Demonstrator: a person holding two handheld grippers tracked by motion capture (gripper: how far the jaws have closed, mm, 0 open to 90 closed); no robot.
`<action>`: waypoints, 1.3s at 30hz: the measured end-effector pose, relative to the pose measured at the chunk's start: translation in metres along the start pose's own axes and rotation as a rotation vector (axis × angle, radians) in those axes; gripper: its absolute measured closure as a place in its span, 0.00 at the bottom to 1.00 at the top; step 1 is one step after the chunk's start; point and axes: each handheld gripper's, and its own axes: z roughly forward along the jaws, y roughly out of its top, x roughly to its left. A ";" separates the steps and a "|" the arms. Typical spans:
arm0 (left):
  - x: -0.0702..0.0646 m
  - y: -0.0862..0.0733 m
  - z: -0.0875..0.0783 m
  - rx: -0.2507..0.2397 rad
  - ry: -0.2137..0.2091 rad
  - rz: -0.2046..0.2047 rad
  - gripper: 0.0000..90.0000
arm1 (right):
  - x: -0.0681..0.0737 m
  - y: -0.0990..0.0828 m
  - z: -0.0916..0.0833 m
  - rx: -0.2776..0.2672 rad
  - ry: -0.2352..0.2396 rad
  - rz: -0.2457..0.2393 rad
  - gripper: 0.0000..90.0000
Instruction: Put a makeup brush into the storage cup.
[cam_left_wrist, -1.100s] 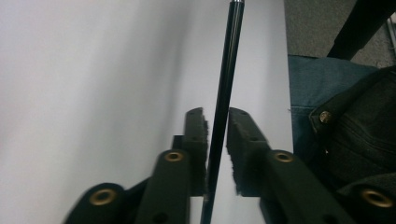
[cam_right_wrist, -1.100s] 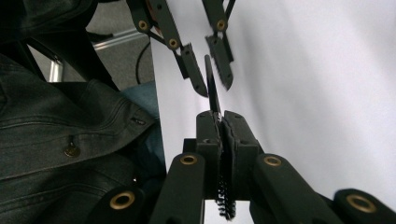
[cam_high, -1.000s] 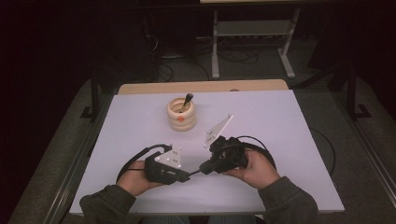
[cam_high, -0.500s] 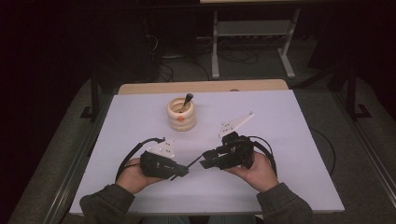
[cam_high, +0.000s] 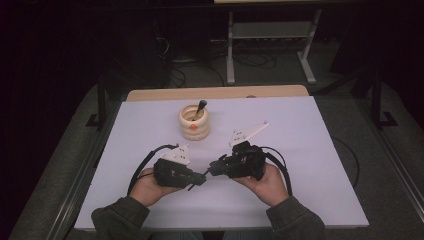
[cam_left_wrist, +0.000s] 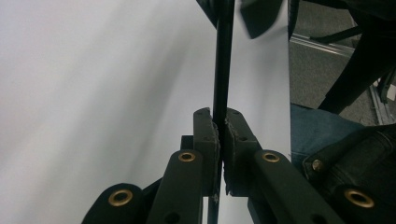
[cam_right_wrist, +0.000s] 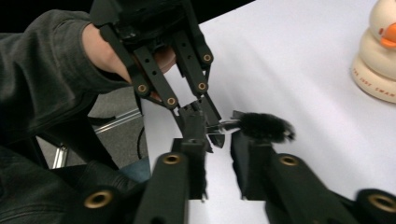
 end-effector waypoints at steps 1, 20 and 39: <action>0.000 0.000 0.001 -0.002 0.005 0.003 0.94 | -0.001 0.000 0.000 -0.002 0.004 0.003 0.91; -0.004 -0.017 -0.009 -0.010 0.098 -0.017 0.77 | -0.003 0.009 -0.005 0.053 -0.013 -0.004 0.94; 0.000 -0.044 -0.017 -0.051 0.169 -0.088 0.65 | -0.015 0.017 -0.015 0.074 -0.068 0.010 0.94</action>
